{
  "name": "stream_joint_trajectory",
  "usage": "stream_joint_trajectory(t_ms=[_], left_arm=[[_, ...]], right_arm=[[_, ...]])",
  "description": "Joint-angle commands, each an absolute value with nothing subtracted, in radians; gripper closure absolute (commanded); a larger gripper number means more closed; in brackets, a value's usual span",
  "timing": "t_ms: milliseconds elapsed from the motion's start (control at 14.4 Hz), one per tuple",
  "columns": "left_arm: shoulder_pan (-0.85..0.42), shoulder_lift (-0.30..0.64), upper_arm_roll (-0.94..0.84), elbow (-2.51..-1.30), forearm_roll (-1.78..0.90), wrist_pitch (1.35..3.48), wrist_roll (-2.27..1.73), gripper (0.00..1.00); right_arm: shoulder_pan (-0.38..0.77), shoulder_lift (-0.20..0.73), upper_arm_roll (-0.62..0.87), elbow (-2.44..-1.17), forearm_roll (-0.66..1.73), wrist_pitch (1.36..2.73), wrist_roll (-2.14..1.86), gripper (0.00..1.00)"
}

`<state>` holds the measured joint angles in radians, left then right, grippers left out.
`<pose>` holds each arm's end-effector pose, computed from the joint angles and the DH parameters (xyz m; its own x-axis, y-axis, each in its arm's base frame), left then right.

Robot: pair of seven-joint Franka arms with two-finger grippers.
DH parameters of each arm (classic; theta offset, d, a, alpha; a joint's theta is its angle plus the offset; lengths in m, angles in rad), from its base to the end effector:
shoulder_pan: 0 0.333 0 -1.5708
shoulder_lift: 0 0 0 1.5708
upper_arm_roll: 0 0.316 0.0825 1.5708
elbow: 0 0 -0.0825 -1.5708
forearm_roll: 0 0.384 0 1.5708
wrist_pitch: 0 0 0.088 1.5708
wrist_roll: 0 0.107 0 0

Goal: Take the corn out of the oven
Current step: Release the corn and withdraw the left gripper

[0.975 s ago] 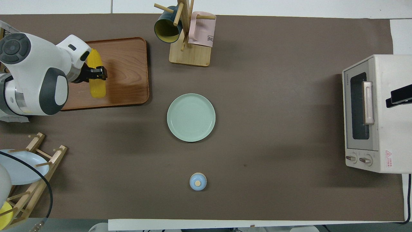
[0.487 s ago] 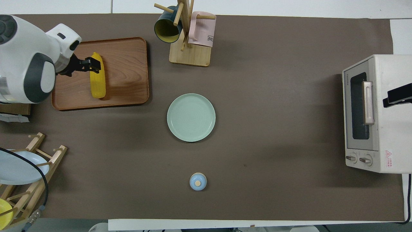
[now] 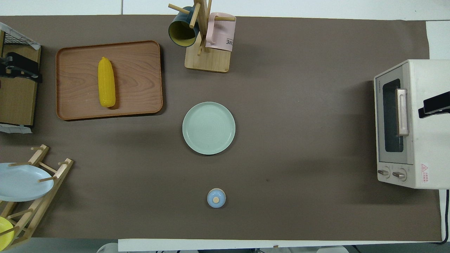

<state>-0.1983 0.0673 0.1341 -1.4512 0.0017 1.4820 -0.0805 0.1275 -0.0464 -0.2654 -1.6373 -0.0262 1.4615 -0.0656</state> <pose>0.5652 -0.0390 0.6354 0.9993 0.0165 -0.0349 0.0160 -0.9998 -0.0135 0.5214 -0.0787 0.6089 0.9887 -0.0720 -0.1313 -0.0720 -0.9974 0.0054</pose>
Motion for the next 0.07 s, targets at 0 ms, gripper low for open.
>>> stream_joint_trajectory(t_ms=[0], left_arm=[[-0.190, 0.063, 0.133, -1.439, -0.020, 1.440, -0.041, 0.00]], right_arm=[[0.124, -0.066, -0.264, -1.655, -0.012, 1.457, -0.084, 0.00]])
